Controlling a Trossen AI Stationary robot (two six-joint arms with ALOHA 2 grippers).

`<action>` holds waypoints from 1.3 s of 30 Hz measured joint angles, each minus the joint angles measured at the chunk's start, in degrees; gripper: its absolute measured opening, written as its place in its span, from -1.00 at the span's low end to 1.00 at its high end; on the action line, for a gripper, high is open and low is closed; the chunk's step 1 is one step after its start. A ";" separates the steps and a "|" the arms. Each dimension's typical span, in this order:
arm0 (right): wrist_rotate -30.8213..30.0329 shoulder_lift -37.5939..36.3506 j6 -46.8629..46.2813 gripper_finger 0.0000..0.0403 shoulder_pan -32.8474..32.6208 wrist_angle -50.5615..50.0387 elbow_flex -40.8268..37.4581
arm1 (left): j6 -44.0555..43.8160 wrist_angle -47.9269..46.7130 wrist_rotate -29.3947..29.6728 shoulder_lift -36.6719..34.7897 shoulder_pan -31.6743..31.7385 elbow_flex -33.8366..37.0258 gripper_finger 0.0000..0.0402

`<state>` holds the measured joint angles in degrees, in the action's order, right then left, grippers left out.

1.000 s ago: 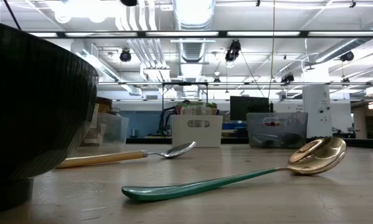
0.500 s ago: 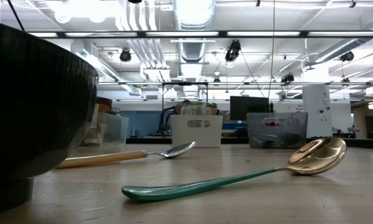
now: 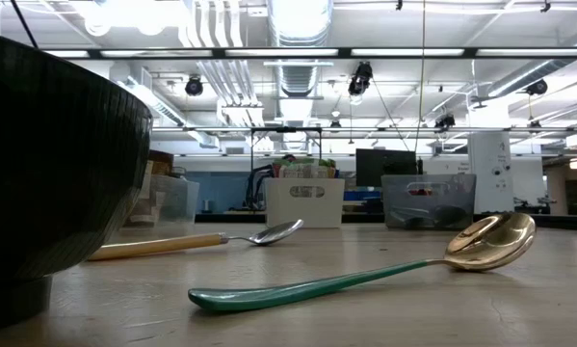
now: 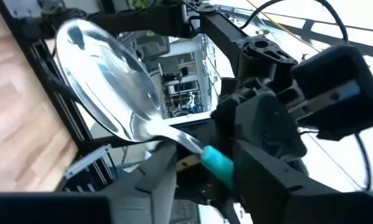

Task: Pick & Place Food Item
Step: Put the light green spoon into the black bin

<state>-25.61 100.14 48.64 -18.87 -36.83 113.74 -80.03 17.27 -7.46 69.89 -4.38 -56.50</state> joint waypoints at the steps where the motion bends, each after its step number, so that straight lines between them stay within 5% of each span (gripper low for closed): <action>1: 0.00 0.00 -1.82 -0.84 0.01 -0.46 0.60 | 0.89 0.01 0.03 0.00 0.00 -0.06 -0.14; 14: 0.15 -0.40 -28.30 -0.85 2.53 -11.99 12.36 | 13.05 1.34 0.34 -0.80 -1.61 -0.26 0.24; 23: 2.50 -1.77 -53.76 -0.85 15.32 -34.15 16.32 | 16.74 -0.13 -0.17 -0.83 -3.82 -0.28 0.25; 29: 11.99 -2.23 -64.32 -0.85 28.03 -42.55 10.67 | 17.56 -1.85 -1.18 -0.83 -4.85 -0.28 0.25; 39: 22.23 -6.11 -65.92 -0.85 44.56 -34.02 -8.26 | 20.24 -1.85 -1.61 -1.49 -6.62 -0.28 0.25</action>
<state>-3.38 94.02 -17.28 25.69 -70.85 105.48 -59.79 15.42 -9.08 68.40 -11.00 -56.77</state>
